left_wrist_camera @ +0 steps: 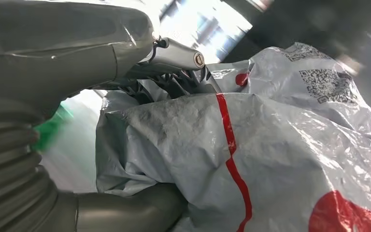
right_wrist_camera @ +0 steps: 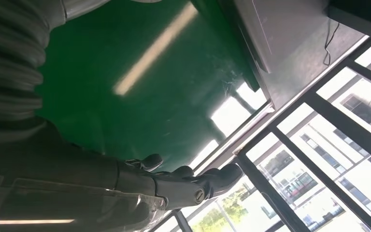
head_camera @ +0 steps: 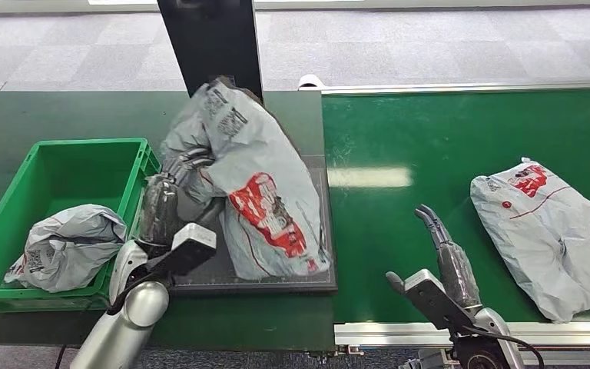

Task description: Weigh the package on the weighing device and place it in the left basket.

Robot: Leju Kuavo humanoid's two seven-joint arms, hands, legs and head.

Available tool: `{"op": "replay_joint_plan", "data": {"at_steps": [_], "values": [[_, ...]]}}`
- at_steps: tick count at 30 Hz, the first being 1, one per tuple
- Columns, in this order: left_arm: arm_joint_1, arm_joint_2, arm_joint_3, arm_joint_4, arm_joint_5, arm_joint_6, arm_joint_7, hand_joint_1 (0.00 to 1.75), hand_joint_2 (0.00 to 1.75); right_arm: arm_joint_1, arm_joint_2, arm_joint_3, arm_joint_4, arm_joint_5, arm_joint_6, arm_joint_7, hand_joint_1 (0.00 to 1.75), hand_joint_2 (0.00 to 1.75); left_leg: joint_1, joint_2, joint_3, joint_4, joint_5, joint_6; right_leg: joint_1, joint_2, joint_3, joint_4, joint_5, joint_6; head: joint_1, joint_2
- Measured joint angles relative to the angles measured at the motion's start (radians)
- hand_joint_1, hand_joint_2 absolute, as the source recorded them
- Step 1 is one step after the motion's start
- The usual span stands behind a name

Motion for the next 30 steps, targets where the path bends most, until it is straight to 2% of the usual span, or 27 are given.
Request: {"op": "replay_joint_plan", "data": {"at_steps": [3,9,15,18,21,25,30], "values": [[-0.031,-0.001,0.093,0.005,-0.077,0.05,0.077,1.75,1.75,0.002,0.005,0.0,0.0,0.009,-0.004,-0.001,0.0,1.75,0.001,0.0,0.0,0.0,0.0,0.0,0.001,0.0,0.0,0.0,0.0,0.0,0.0,0.0],[-0.109,-0.001,0.226,0.057,-0.168,0.047,0.181,1.75,1.75,-0.001,0.015,0.002,0.0,0.021,-0.006,-0.001,0.0,1.75,0.001,0.001,0.0,0.0,0.0,0.0,0.001,0.001,0.0,0.0,0.0,0.0,0.0,0.0],[-0.165,-0.002,0.298,0.109,-0.197,0.037,0.226,1.75,1.75,-0.003,0.02,0.003,0.0,0.024,-0.007,-0.001,0.0,1.75,0.001,0.001,-0.001,0.0,0.0,0.0,0.001,0.001,-0.001,0.0,0.0,0.0,0.0,0.0],[-0.204,0.009,0.327,0.158,-0.2,0.028,0.28,1.75,1.75,-0.004,0.021,0.003,0.0,0.025,-0.008,-0.001,0.0,1.75,0.001,0.001,-0.001,0.0,0.0,0.0,0.001,0.001,-0.001,0.001,0.0,0.0,0.0,0.0],[-0.298,0.068,0.389,0.299,-0.205,0.041,0.362,1.75,1.75,-0.012,0.023,0.004,0.005,0.029,-0.008,0.0,0.0,1.75,0.002,0.005,-0.001,0.0,0.001,-0.001,0.002,0.004,-0.003,0.001,0.002,-0.002,0.0,0.0],[-0.42,0.171,0.482,0.526,-0.221,0.059,0.407,1.75,1.75,-0.028,0.023,0.008,0.015,0.03,-0.007,0.004,0.0,1.75,0.003,0.01,-0.001,0.0,0.002,-0.002,0.003,0.007,-0.005,0.002,0.003,-0.004,0.0,0.0],[-0.494,0.246,0.531,0.701,-0.242,-0.041,0.461,1.75,1.75,-0.037,0.023,0.013,0.024,0.028,-0.007,0.009,0.0,1.75,0.003,0.01,-0.002,0.0,0.002,-0.003,0.003,0.008,-0.006,0.003,0.003,-0.004,0.0,0.0]]}}
